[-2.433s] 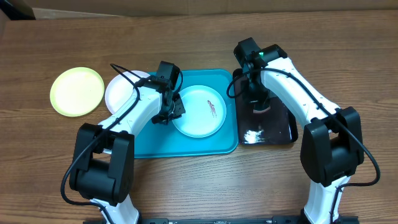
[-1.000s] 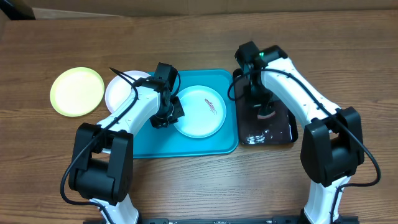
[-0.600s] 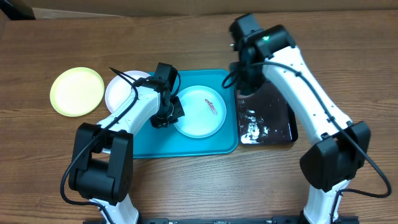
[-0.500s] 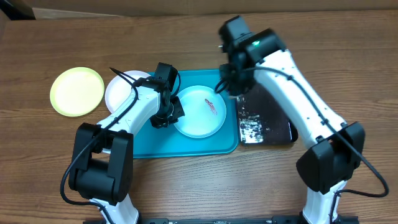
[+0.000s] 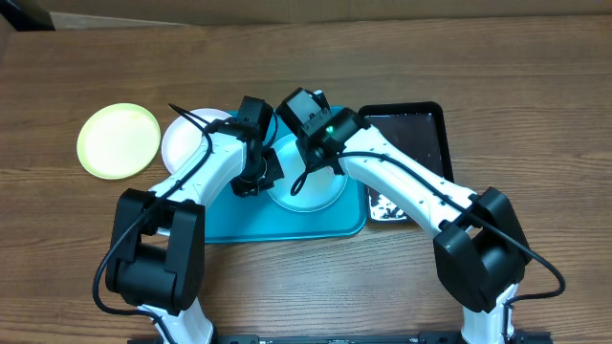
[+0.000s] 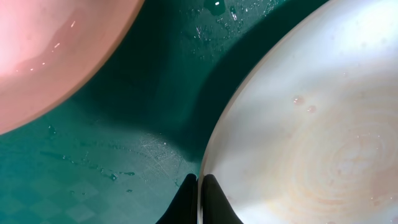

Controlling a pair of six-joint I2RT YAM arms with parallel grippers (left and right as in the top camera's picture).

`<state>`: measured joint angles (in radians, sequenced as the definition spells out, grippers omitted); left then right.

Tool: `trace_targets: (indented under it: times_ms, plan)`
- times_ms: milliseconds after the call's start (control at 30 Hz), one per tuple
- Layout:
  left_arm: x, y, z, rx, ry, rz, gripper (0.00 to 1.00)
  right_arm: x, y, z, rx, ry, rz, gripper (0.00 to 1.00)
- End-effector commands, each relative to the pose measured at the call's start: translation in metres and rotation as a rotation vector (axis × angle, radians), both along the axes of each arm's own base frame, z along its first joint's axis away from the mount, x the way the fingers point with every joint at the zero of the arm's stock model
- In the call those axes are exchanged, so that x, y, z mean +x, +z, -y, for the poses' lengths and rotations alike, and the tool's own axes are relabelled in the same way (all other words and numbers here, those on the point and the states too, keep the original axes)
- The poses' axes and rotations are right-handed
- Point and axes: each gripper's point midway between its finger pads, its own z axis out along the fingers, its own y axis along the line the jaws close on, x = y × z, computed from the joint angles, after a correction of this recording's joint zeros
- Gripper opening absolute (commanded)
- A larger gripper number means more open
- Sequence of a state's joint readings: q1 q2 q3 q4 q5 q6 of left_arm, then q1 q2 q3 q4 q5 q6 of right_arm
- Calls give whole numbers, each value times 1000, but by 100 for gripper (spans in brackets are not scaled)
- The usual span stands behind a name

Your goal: Clean dirty plates on tray and stack at the side

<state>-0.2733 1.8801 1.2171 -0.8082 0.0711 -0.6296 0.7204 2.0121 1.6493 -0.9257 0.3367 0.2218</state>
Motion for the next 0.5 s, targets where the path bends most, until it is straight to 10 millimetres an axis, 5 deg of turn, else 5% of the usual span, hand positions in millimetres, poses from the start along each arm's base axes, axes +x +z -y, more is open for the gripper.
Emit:
trace_targets:
  times_ms: [0, 467]
  plan:
    - [-3, -5, -2, 5, -2, -16, 4, 8, -11, 13, -51, -48, 67, 4]
    - [-2, -5, -2, 5, -2, -16, 4, 6, -57, 15, -73, -39, 45, 4]
